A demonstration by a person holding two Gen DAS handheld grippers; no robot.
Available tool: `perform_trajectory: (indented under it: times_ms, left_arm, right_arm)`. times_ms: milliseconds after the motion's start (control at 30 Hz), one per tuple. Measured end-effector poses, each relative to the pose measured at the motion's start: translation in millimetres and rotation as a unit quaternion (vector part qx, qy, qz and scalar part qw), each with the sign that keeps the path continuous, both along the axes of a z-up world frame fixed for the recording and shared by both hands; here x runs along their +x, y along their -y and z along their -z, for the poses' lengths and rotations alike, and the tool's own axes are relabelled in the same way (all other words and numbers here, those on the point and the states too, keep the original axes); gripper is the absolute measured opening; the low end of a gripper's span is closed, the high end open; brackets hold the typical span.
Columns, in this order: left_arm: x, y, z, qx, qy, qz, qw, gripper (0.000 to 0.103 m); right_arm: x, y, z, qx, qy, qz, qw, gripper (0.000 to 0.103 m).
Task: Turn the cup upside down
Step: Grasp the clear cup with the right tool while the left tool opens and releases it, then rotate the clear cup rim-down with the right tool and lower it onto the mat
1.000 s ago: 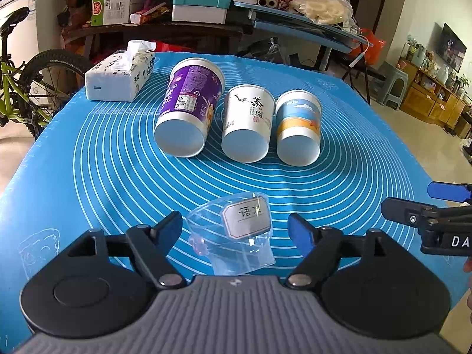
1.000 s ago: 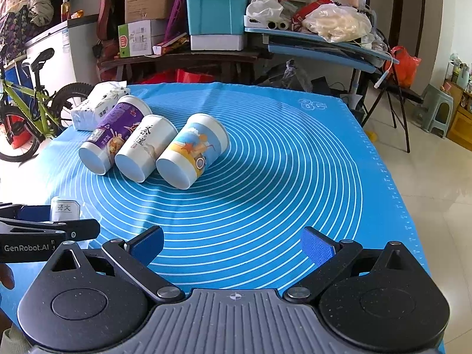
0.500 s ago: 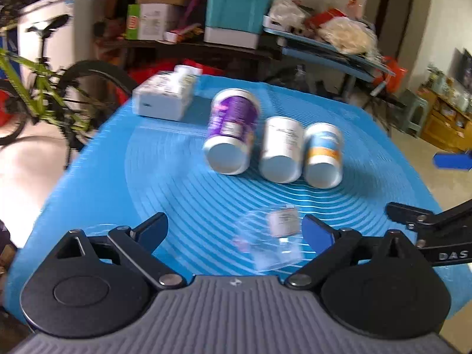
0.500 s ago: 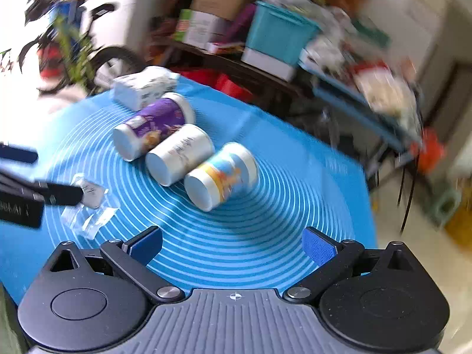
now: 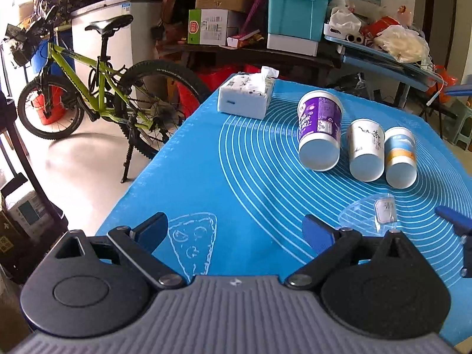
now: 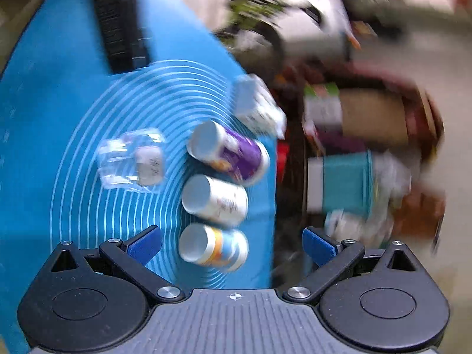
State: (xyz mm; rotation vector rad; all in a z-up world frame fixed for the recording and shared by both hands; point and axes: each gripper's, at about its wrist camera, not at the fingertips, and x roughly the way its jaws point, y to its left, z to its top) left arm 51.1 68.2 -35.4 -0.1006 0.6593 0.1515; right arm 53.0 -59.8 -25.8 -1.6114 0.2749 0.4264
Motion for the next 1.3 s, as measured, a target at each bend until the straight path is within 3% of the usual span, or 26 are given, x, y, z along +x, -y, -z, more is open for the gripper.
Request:
perform_trajectory:
  times_ms: [100,167,233,400,533,800,1000,1100,1200,1267,1300]
  left_arm:
    - [-1.8,-1.0,4.2,-0.008,-0.006,0.004,0.9999,0.097]
    - [-1.6,-1.7,7.9,-0.012,-0.011,0.007,0.9998,0.097]
    - [-1.9,-2.7,12.3,-0.018,-0.016,0.009,0.9997,0.096]
    - [-0.4,-4.6,18.1,-0.026,-0.026,0.008,0.9993,0.097]
    - [-2.3,-6.3,18.7,-0.024,-0.023,0.009,0.9994,0.097]
    - [1.6,-10.1,22.2,-0.034,-0.030,0.003,0.9990,0.097]
    - [2.5,-10.0,23.6,-0.037,-0.032,0.005,0.9988,0.097]
    - [3.1,-9.2,23.6,-0.038,-0.032,0.006,0.9987,0.097]
    - [3.5,-8.0,23.7,-0.039,-0.032,0.007,0.9987,0.097]
    - [3.7,-7.1,23.7,-0.040,-0.031,0.008,0.9987,0.097]
    - [3.7,-6.6,23.4,-0.040,-0.031,0.009,0.9987,0.097]
  right_arm:
    - [-7.0,-9.9,24.2,-0.102,0.021,-0.058,0.993,0.103]
    - [-11.4,-9.4,38.5,-0.168,0.033,-0.102,0.980,0.103]
    - [-14.9,-7.6,49.1,-0.225,0.036,-0.140,0.963,0.102]
    - [-22.1,5.5,64.8,-0.340,0.033,-0.250,0.906,0.102]
    - [-16.0,7.4,74.8,-0.385,0.049,-0.294,0.873,0.097]
    - [-18.0,13.4,92.6,-0.438,0.014,-0.361,0.823,0.092]
    - [-12.3,17.9,110.3,-0.459,0.009,-0.376,0.805,0.082]
    - [-13.0,18.3,118.2,-0.453,0.005,-0.375,0.809,0.080]
    - [-12.2,20.5,125.1,-0.451,0.013,-0.378,0.808,0.068]
    - [-11.9,22.1,124.7,-0.444,0.024,-0.383,0.810,0.054]
    - [-11.1,20.8,124.9,-0.438,0.028,-0.380,0.814,0.054]
